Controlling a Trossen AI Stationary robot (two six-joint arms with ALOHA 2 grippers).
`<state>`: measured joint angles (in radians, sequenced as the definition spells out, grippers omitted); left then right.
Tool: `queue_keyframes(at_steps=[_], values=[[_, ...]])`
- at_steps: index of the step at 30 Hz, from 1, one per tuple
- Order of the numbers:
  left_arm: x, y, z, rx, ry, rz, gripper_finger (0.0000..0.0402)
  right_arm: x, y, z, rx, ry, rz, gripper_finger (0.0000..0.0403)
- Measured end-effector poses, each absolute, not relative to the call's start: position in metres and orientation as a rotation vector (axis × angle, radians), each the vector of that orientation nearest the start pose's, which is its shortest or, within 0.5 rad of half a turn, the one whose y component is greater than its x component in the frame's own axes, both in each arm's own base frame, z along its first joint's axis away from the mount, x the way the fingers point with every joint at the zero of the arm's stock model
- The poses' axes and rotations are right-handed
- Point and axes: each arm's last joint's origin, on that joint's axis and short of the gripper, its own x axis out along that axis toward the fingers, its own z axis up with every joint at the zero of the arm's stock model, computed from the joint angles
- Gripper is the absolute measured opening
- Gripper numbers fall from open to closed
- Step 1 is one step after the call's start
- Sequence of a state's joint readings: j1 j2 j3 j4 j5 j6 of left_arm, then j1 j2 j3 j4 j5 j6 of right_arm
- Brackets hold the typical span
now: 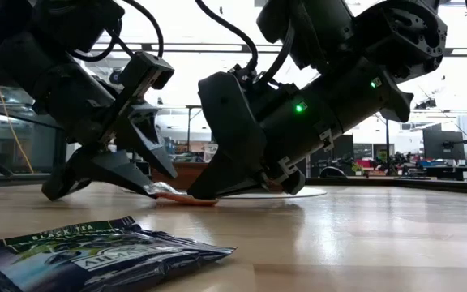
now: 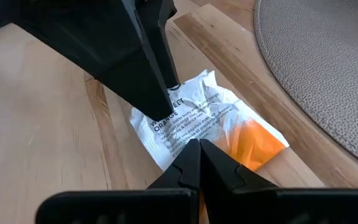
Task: Pick & Place Tea
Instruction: Put the white tea bag into the middle section of the wooden organizer
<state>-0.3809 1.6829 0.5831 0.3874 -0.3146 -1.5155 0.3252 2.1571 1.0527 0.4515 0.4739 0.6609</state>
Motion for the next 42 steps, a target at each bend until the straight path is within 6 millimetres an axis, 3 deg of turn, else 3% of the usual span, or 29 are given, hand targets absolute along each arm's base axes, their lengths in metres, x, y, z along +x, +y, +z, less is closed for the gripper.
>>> queue_keyframes(at_steps=[7,17,22,28,35,42], values=[[0.269,-0.098,0.112,-1.204,0.561,0.455,0.0010,0.387,0.117,0.075,0.388,0.525,-0.328,0.0000],[0.268,-0.097,0.112,-1.167,0.557,0.466,0.0003,0.388,0.117,0.076,0.380,0.520,-0.328,0.0000],[0.268,-0.097,0.112,-1.142,0.560,0.461,0.0001,0.387,0.118,0.086,0.358,0.512,-0.302,0.0000],[0.268,-0.096,0.111,-1.118,0.565,0.455,0.0001,0.384,0.117,0.124,0.310,0.472,-0.277,0.0000],[0.268,-0.097,0.111,-0.999,0.603,0.407,0.0000,0.366,0.112,0.157,0.264,0.579,-0.296,0.0000],[0.285,-0.100,0.126,-0.809,0.683,0.261,0.0000,0.348,0.113,0.147,0.262,0.750,-0.357,0.0000]])
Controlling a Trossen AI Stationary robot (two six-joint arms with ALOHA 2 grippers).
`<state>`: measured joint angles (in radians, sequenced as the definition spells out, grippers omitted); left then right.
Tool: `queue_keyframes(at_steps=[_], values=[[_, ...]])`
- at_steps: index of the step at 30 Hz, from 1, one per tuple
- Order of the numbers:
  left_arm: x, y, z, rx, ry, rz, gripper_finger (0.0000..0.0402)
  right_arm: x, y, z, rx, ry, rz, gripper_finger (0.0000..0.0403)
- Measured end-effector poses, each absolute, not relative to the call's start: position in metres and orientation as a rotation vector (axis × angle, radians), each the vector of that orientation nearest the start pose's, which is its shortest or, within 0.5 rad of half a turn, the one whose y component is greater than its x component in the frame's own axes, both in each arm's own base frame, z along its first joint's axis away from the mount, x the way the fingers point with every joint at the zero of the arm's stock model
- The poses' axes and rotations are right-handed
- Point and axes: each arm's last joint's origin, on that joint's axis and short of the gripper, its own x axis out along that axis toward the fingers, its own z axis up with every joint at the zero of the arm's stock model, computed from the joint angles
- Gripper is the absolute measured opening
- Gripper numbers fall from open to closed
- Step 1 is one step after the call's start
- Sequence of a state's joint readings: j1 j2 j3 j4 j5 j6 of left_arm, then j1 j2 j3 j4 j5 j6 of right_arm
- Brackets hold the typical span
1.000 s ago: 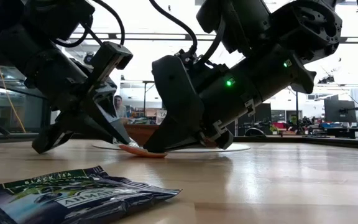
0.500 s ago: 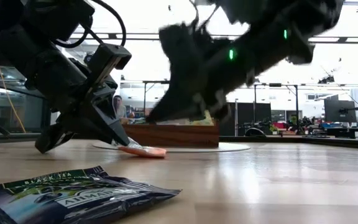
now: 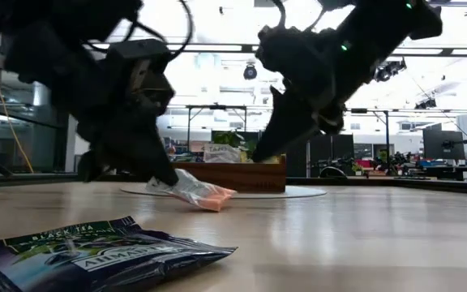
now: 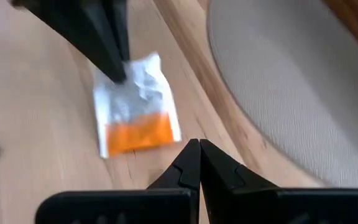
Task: Pick & Place Tea
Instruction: Put the white tea bag into the middle section of the wooden organizer
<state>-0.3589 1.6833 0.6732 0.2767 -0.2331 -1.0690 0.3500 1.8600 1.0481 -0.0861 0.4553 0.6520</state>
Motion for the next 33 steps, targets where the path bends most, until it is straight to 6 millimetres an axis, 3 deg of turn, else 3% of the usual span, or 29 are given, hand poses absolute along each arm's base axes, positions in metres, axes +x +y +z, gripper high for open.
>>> queue_keyframes(at_steps=[7,14,22,33], values=[[0.308,-0.087,0.152,-0.555,0.885,0.221,0.0000,0.337,0.123,0.140,0.277,0.809,-0.412,0.0000],[0.324,-0.070,0.204,-0.195,1.072,0.258,0.0000,0.329,0.132,0.138,0.287,0.827,-0.450,0.0000],[0.334,-0.056,0.254,0.215,1.103,0.198,0.0000,0.316,0.143,0.135,0.293,0.827,-0.525,0.0000],[0.338,-0.020,0.266,0.438,1.140,0.247,0.0000,0.310,0.156,0.135,0.307,0.808,-0.521,0.0000]])
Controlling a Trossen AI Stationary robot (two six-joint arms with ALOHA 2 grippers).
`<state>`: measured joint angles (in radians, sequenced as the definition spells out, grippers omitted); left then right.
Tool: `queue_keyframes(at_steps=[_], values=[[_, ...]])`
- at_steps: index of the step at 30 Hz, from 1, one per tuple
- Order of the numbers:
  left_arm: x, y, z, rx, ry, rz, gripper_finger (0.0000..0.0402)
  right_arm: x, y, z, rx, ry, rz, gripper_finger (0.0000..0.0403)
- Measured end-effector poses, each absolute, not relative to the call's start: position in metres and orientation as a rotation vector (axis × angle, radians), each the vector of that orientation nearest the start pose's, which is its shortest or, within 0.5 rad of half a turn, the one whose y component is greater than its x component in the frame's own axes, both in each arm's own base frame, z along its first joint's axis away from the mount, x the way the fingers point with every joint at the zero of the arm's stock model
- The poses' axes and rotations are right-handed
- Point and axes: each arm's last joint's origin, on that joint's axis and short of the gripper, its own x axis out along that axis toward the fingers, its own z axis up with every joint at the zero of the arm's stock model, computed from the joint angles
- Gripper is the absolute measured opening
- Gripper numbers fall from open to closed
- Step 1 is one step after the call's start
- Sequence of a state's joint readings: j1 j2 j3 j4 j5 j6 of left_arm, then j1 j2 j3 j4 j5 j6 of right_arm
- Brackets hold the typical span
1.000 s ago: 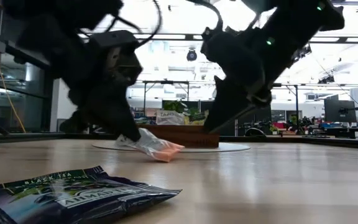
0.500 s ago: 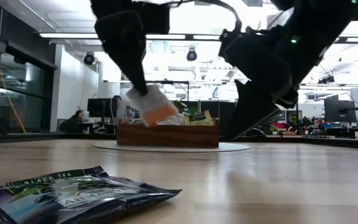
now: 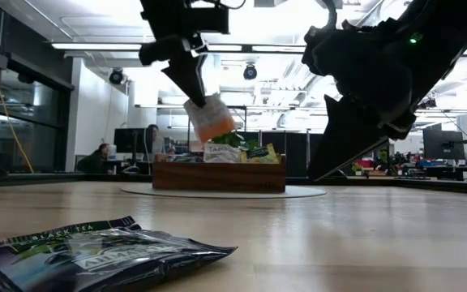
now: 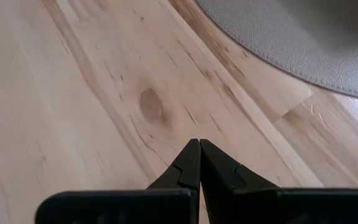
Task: Pick & Place Tea
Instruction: Put the white tea bag into the middle section of the wooden organizer
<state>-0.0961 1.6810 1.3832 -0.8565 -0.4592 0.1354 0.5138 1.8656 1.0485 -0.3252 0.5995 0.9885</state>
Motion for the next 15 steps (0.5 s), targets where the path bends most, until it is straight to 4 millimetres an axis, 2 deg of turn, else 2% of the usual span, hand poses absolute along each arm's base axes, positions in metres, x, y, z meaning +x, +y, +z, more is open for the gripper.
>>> queue_keyframes(at_steps=[7,15], values=[[0.341,0.011,0.267,0.480,1.156,0.278,0.0000,0.309,0.157,0.135,0.314,0.803,-0.523,0.0000],[0.341,0.043,0.268,0.626,1.196,0.255,0.0000,0.310,0.157,0.136,0.322,0.792,-0.518,0.0000]])
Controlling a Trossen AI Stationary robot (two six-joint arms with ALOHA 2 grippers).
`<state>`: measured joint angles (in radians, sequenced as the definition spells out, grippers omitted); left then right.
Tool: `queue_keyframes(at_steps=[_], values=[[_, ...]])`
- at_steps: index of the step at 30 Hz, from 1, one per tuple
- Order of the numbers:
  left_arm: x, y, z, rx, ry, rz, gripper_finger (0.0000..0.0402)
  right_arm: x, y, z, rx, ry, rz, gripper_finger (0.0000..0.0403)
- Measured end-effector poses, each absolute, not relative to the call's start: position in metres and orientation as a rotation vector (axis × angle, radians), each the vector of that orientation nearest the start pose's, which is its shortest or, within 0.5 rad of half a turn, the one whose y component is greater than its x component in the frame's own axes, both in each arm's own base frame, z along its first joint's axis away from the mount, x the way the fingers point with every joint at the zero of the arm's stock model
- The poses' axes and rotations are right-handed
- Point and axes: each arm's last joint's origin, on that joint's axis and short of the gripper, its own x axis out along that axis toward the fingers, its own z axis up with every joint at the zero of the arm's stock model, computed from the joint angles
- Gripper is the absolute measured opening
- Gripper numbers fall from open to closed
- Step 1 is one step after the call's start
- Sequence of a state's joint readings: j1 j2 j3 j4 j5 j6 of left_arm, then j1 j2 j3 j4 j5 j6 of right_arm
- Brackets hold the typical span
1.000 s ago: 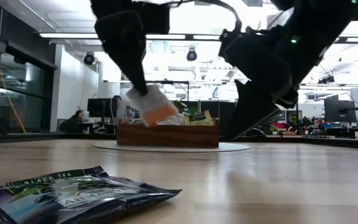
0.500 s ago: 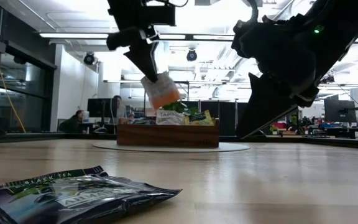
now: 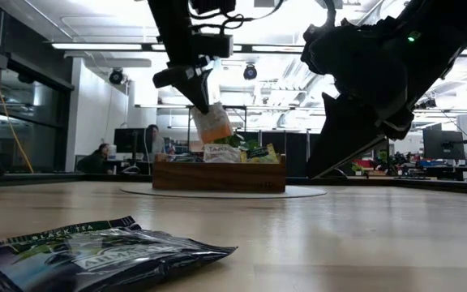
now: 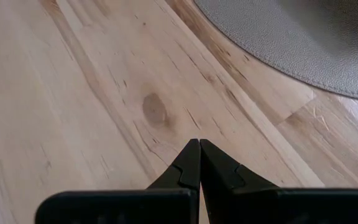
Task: Pick & Place Tea
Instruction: Put the white tea bag into the middle section of the wooden organizer
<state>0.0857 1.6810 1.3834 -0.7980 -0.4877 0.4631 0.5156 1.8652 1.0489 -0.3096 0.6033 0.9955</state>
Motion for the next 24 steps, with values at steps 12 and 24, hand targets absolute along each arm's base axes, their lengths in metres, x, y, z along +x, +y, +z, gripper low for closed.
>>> queue_keyframes(at_steps=[12,24], values=[[0.359,0.056,0.238,0.699,1.271,0.219,0.0000,0.311,0.157,0.136,0.310,0.777,-0.529,0.0000],[0.365,0.057,0.230,0.744,1.272,0.178,0.0000,0.311,0.156,0.136,0.305,0.777,-0.529,0.0000]])
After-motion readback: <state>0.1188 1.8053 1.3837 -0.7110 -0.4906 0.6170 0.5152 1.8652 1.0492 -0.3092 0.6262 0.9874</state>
